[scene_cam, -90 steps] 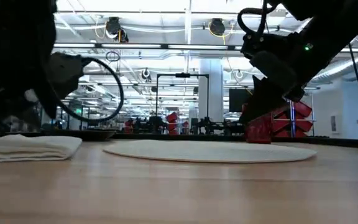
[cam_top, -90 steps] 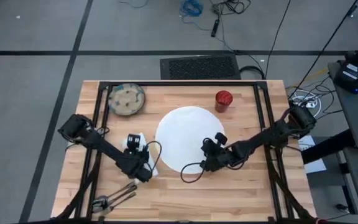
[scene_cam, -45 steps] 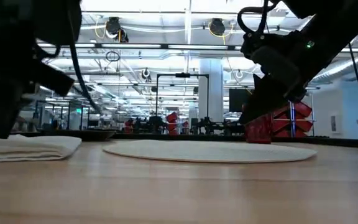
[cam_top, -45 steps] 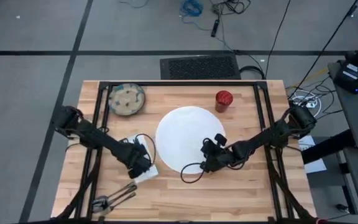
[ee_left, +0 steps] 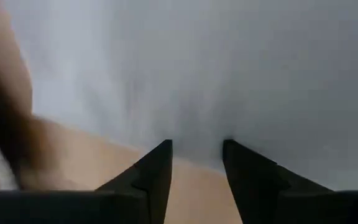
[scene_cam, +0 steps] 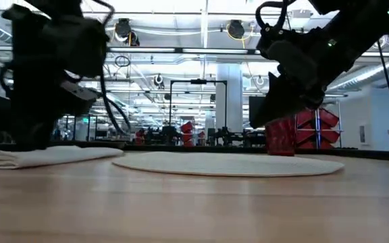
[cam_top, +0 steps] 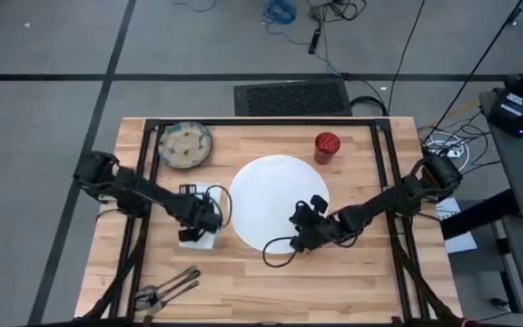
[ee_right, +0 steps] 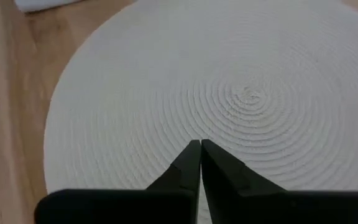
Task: Set table place
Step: Move the white napkin to the middle left of the table, then adjust the white mat, then put the blue patterned plate on the white mat
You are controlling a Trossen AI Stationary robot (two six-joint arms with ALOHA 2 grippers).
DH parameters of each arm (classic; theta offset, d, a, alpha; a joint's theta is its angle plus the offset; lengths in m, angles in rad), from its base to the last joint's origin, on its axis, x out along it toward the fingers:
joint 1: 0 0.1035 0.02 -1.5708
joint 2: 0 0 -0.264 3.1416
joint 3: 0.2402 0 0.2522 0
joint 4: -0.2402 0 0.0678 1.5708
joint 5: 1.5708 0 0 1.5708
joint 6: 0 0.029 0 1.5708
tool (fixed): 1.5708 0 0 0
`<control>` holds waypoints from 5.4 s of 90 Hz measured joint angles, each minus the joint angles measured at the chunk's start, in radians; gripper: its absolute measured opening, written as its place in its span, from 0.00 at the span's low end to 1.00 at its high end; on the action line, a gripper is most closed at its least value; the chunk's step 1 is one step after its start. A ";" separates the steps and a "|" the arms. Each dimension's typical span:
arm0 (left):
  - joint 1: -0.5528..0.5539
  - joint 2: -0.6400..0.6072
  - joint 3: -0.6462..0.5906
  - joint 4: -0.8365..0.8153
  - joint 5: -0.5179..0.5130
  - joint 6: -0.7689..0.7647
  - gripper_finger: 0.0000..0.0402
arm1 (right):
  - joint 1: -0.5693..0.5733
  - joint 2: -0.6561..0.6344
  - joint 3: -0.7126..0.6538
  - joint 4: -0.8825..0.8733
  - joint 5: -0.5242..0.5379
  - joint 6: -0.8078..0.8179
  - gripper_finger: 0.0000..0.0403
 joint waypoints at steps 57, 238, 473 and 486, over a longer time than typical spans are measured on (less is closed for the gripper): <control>0.083 0.001 -0.004 -0.100 0.170 -0.203 0.33 | 0.009 0.000 0.000 0.003 -0.048 0.005 0.00; 0.185 -0.004 -0.046 0.001 -0.111 -0.080 0.33 | 0.000 0.225 0.002 0.262 -0.140 -0.025 0.00; 0.619 0.277 0.195 0.256 -0.489 0.050 0.09 | 0.100 -0.021 0.000 0.261 0.109 -0.116 0.00; 0.603 0.276 0.193 0.245 -0.527 0.038 0.02 | 0.100 -0.021 0.000 0.254 0.108 -0.115 0.00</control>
